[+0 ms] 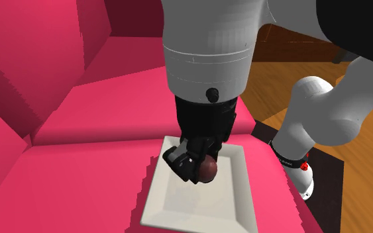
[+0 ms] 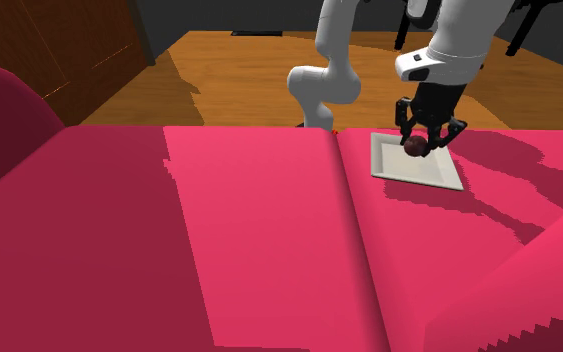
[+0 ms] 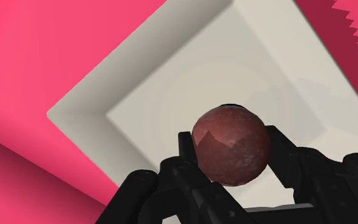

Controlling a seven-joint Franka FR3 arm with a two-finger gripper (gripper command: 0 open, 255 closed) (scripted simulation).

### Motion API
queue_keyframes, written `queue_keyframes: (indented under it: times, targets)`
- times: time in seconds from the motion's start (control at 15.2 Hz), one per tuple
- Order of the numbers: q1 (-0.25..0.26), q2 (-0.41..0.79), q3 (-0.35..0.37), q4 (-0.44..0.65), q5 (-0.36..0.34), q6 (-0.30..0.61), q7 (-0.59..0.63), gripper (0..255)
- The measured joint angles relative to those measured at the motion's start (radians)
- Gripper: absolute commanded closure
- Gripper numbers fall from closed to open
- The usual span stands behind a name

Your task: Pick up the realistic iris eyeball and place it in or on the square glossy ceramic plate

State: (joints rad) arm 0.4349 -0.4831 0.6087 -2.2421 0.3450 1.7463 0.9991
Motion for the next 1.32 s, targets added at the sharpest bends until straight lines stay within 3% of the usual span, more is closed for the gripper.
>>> queue_keyframes:
  times: [0.26, 0.33, 0.73, 0.99, 1.32]
  targets:
    - [0.000, 0.001, 0.002, -0.003, 0.001, 0.004, 0.000, 255]
    - [0.000, 0.001, 0.002, -0.003, 0.001, 0.004, 0.000, 0]
    - [0.000, 0.001, 0.002, -0.003, 0.001, 0.004, 0.000, 0]
    - [-0.009, 0.004, -0.023, 0.100, -0.018, -0.096, 0.007, 0]
    - [-0.012, 0.012, -0.025, 0.127, -0.023, -0.116, 0.010, 0]
